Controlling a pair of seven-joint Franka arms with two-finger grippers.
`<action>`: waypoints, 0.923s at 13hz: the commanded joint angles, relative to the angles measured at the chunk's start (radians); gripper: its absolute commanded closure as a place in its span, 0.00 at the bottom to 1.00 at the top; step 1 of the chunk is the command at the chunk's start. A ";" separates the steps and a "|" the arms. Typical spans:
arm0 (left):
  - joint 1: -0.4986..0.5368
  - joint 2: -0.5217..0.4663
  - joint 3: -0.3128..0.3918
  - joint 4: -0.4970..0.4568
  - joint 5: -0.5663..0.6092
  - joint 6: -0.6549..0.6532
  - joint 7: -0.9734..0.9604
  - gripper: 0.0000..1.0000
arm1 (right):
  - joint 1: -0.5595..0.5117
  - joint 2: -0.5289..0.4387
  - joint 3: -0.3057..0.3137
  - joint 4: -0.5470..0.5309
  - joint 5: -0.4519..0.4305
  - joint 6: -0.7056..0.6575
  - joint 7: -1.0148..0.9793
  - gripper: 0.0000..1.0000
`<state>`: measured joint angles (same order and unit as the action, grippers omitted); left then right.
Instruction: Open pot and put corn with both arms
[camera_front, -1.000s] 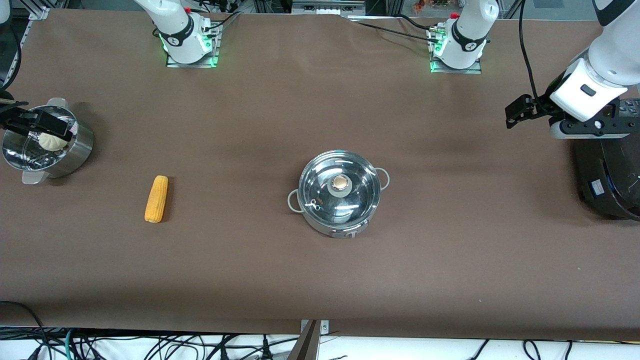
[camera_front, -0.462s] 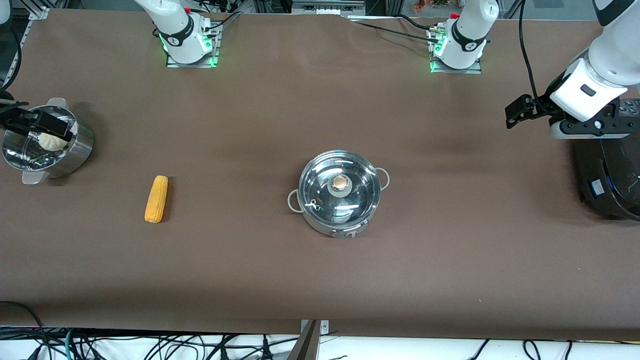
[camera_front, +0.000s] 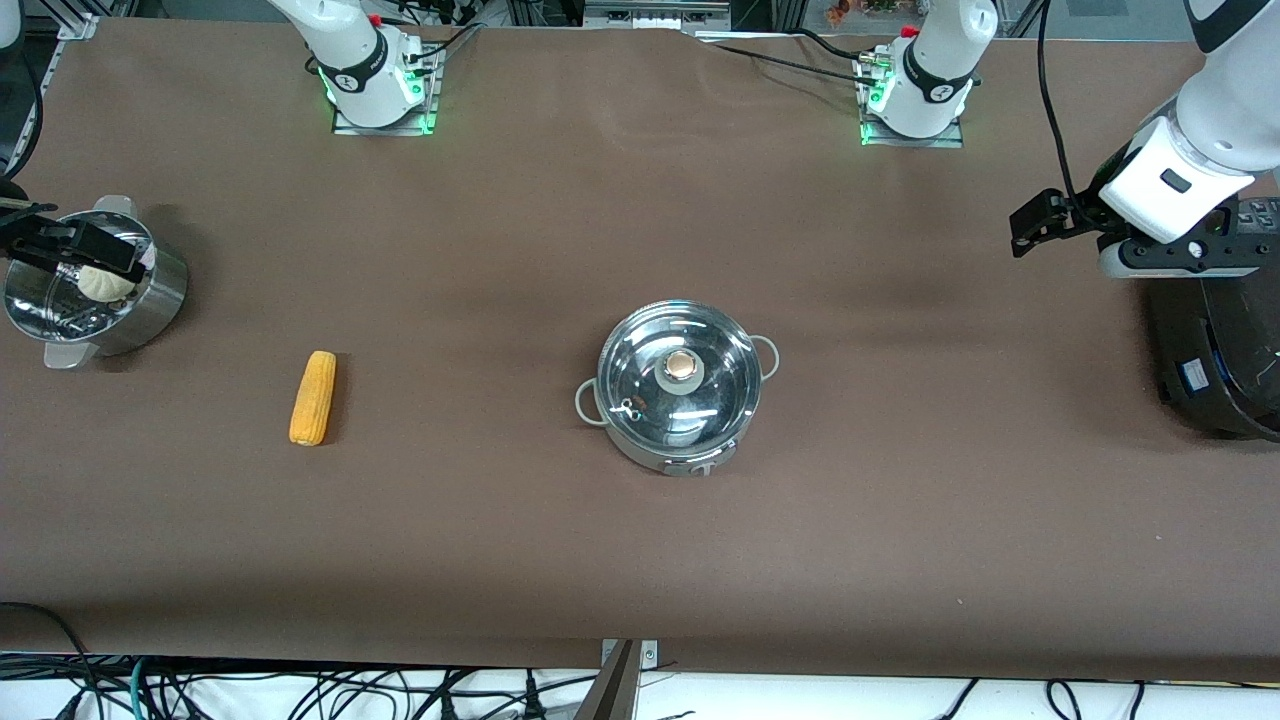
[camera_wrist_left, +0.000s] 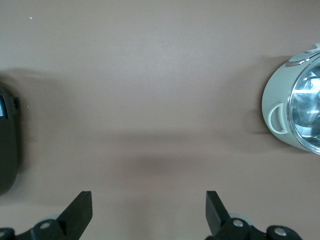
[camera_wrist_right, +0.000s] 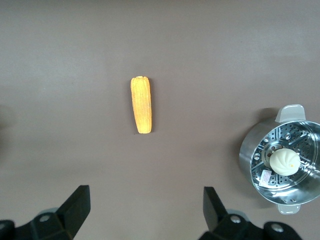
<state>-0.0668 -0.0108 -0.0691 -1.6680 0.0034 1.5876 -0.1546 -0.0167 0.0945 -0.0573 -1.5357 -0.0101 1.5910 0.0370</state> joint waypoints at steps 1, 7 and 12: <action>-0.043 0.049 -0.032 0.039 -0.016 -0.024 0.009 0.00 | -0.002 0.008 0.002 0.023 -0.011 -0.009 -0.002 0.00; -0.324 0.505 -0.067 0.391 -0.138 0.055 -0.314 0.00 | -0.003 0.008 0.002 0.023 -0.013 -0.009 0.000 0.00; -0.435 0.681 -0.063 0.413 -0.132 0.346 -0.433 0.00 | -0.005 0.073 0.001 0.023 -0.040 0.001 0.011 0.00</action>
<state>-0.4731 0.6300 -0.1468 -1.3098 -0.1185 1.9053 -0.5483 -0.0179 0.1216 -0.0607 -1.5335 -0.0206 1.5908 0.0387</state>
